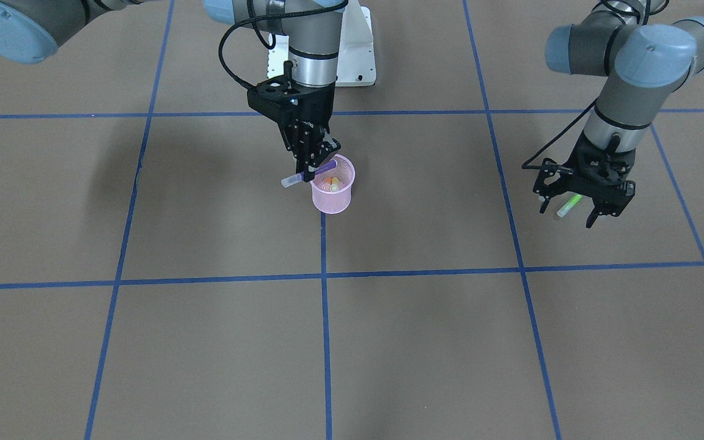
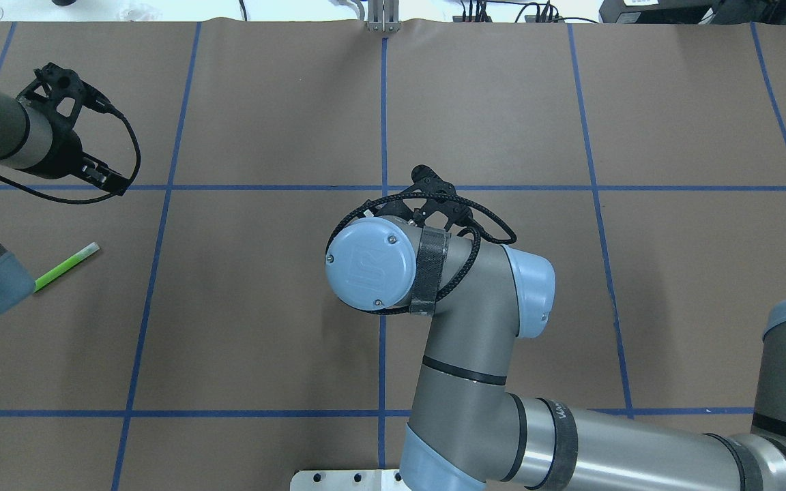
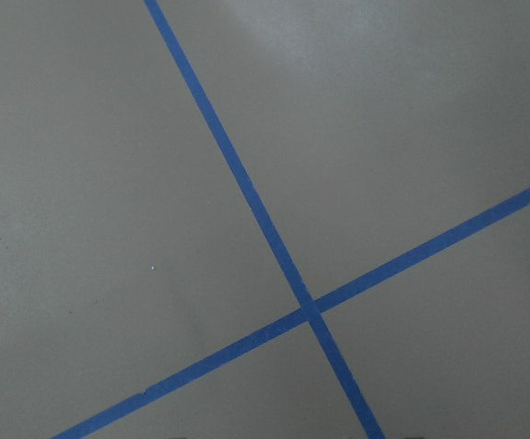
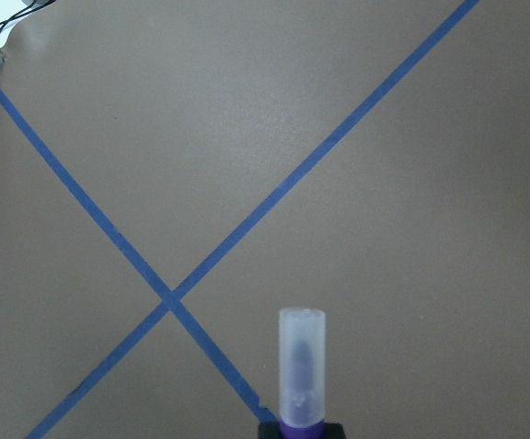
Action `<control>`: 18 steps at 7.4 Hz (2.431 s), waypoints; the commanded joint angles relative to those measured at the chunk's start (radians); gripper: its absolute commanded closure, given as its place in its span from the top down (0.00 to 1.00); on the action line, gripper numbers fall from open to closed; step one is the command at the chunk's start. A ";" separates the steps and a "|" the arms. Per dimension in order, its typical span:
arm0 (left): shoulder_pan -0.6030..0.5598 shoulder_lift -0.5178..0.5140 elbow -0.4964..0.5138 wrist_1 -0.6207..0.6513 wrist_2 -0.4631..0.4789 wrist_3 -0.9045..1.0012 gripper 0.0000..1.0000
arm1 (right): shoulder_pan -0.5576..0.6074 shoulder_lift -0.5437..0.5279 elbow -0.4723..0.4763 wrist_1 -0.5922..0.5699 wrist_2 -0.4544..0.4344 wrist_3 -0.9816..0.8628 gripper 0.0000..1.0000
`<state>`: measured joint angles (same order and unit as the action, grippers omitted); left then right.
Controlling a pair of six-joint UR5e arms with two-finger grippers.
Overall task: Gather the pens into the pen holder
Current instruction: 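Lower the purple marker into the cup with the right gripper, then open and withdraw the right gripper while the left gripper moves to the green marker, then grasp the green marker with the left gripper while the right arm retreats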
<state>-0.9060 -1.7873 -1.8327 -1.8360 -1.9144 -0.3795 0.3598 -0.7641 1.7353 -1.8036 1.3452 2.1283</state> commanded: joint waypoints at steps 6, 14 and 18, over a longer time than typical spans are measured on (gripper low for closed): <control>-0.018 0.066 0.021 0.021 -0.069 0.266 0.83 | 0.031 -0.094 0.155 -0.005 0.009 -0.140 1.00; -0.019 0.110 0.138 0.051 -0.238 0.354 1.00 | 0.509 -0.480 0.362 0.003 0.647 -0.986 1.00; -0.008 0.101 0.174 -0.027 -0.227 0.372 0.99 | 0.631 -0.557 0.360 0.003 0.761 -1.163 1.00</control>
<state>-0.9180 -1.6841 -1.6664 -1.8252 -2.1456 -0.0134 0.9691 -1.3078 2.0956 -1.8014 2.0826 0.9918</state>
